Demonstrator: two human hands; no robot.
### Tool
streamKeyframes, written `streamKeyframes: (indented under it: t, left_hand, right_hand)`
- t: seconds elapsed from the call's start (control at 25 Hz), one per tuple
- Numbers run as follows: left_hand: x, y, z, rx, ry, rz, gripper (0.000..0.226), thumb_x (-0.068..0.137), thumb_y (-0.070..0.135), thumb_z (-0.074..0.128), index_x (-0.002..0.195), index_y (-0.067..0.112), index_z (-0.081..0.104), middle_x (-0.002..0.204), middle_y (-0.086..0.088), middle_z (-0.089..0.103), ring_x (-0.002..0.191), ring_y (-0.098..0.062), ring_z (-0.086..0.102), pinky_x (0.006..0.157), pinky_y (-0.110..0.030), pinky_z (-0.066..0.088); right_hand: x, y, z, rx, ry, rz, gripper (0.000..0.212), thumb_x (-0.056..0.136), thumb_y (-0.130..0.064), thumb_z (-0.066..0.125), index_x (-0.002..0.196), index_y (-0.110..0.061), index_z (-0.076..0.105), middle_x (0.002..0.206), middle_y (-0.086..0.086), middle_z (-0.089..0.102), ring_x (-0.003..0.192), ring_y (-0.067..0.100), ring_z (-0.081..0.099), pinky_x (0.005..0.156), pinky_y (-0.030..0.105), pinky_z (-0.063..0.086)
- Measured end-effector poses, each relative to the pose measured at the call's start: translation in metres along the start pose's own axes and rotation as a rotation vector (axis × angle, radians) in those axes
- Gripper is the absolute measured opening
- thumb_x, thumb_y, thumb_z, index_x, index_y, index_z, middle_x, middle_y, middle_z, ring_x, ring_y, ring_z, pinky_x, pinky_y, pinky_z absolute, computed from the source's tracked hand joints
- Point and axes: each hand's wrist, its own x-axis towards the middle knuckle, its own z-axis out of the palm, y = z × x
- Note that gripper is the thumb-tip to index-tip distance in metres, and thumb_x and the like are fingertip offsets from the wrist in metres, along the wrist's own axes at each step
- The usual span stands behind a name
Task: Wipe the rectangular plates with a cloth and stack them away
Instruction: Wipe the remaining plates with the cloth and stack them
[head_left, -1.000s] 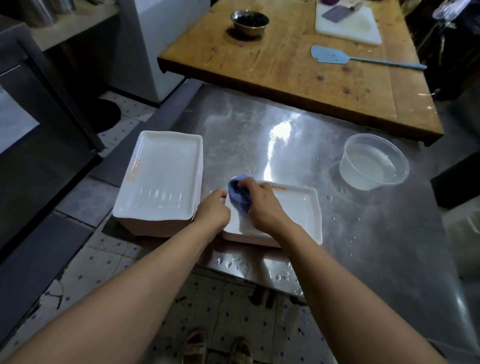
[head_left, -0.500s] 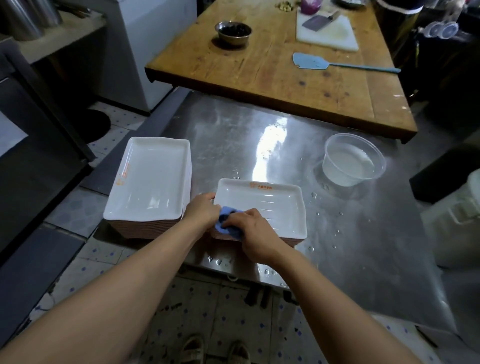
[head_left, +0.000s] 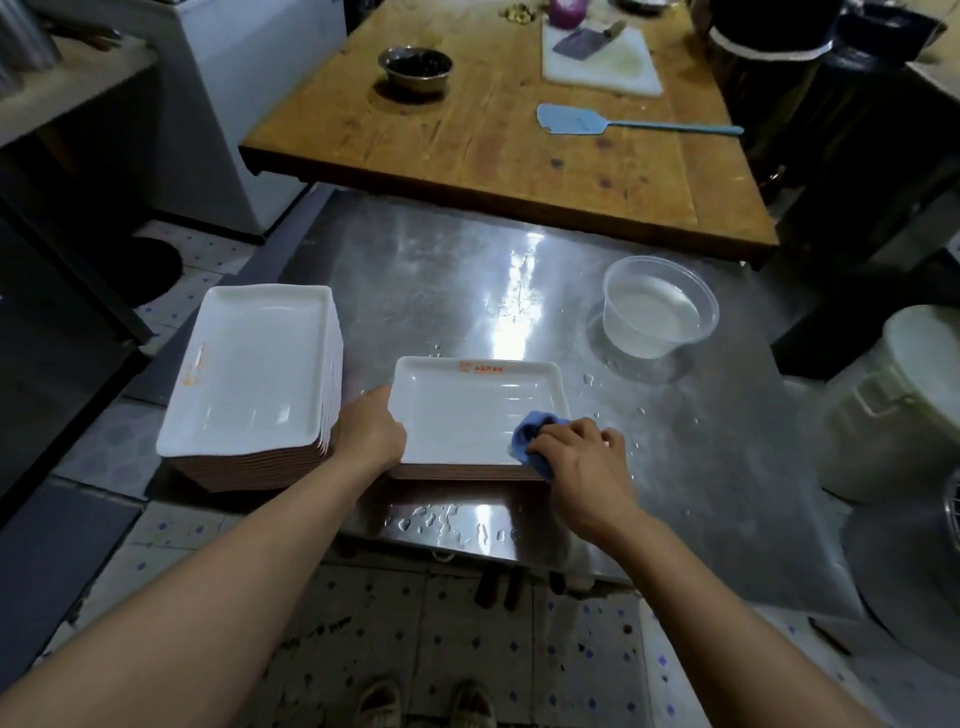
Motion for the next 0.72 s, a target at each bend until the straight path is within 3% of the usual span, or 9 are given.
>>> streamKeyframes:
  t: [0.08, 0.16, 0.28, 0.4, 0.56, 0.72]
  left_hand:
    - [-0.012, 0.008, 0.002, 0.152, 0.125, 0.048, 0.054, 0.081, 0.006, 0.056, 0.131, 0.02, 0.042, 0.125, -0.013, 0.043, 0.11, -0.034, 0.049, 0.082, -0.038, 0.044]
    - [-0.023, 0.018, 0.009, 0.206, 0.262, 0.266, 0.048, 0.082, 0.012, 0.061, 0.128, 0.019, 0.048, 0.12, -0.008, 0.044, 0.11, -0.028, 0.045, 0.083, -0.038, 0.042]
    - [-0.037, 0.035, 0.027, 0.142, 0.106, 0.535, 0.027, 0.088, 0.033, 0.058, 0.11, 0.02, 0.066, 0.114, 0.002, 0.054, 0.109, -0.019, 0.047, 0.085, -0.033, 0.04]
    - [-0.04, 0.038, 0.04, 0.233, 0.037, 0.524, 0.031, 0.091, 0.045, 0.05, 0.097, 0.023, 0.071, 0.111, 0.009, 0.056, 0.107, -0.013, 0.045, 0.075, -0.028, 0.034]
    - [-0.043, 0.032, 0.038, 0.267, 0.038, 0.569, 0.034, 0.087, 0.052, 0.053, 0.097, 0.024, 0.07, 0.11, 0.013, 0.054, 0.106, -0.01, 0.045, 0.069, -0.026, 0.031]
    - [-0.046, 0.035, 0.038, 0.415, 0.079, 0.664, 0.019, 0.092, 0.025, 0.053, 0.105, 0.021, 0.067, 0.111, 0.009, 0.057, 0.106, -0.013, 0.047, 0.063, -0.025, 0.027]
  right_hand:
    - [0.0, 0.002, 0.001, -0.006, -0.02, -0.041, 0.03, 0.084, -0.009, 0.047, 0.108, -0.021, 0.059, 0.118, -0.008, 0.058, 0.111, 0.021, 0.041, 0.081, 0.029, 0.022]
    - [0.005, 0.004, 0.001, 0.024, -0.043, -0.064, 0.03, 0.084, -0.01, 0.048, 0.109, -0.02, 0.06, 0.12, -0.007, 0.058, 0.111, 0.022, 0.041, 0.083, 0.029, 0.029]
    - [0.022, 0.012, 0.001, 0.014, -0.055, -0.079, 0.031, 0.084, -0.012, 0.051, 0.112, -0.021, 0.062, 0.122, -0.006, 0.057, 0.111, 0.023, 0.041, 0.084, 0.031, 0.033]
    - [0.049, 0.017, 0.0, -0.054, -0.034, -0.069, 0.034, 0.088, -0.014, 0.049, 0.119, -0.021, 0.059, 0.127, -0.004, 0.054, 0.114, 0.026, 0.039, 0.084, 0.031, 0.032]
    - [0.072, 0.021, -0.003, -0.051, -0.042, -0.018, 0.031, 0.093, -0.016, 0.047, 0.124, -0.015, 0.054, 0.138, 0.002, 0.042, 0.123, 0.029, 0.032, 0.089, 0.036, 0.039]
    - [0.067, 0.022, -0.006, 0.189, 0.007, 0.184, 0.027, 0.096, -0.011, 0.041, 0.12, -0.008, 0.053, 0.132, 0.01, 0.04, 0.118, 0.028, 0.036, 0.088, 0.036, 0.042]
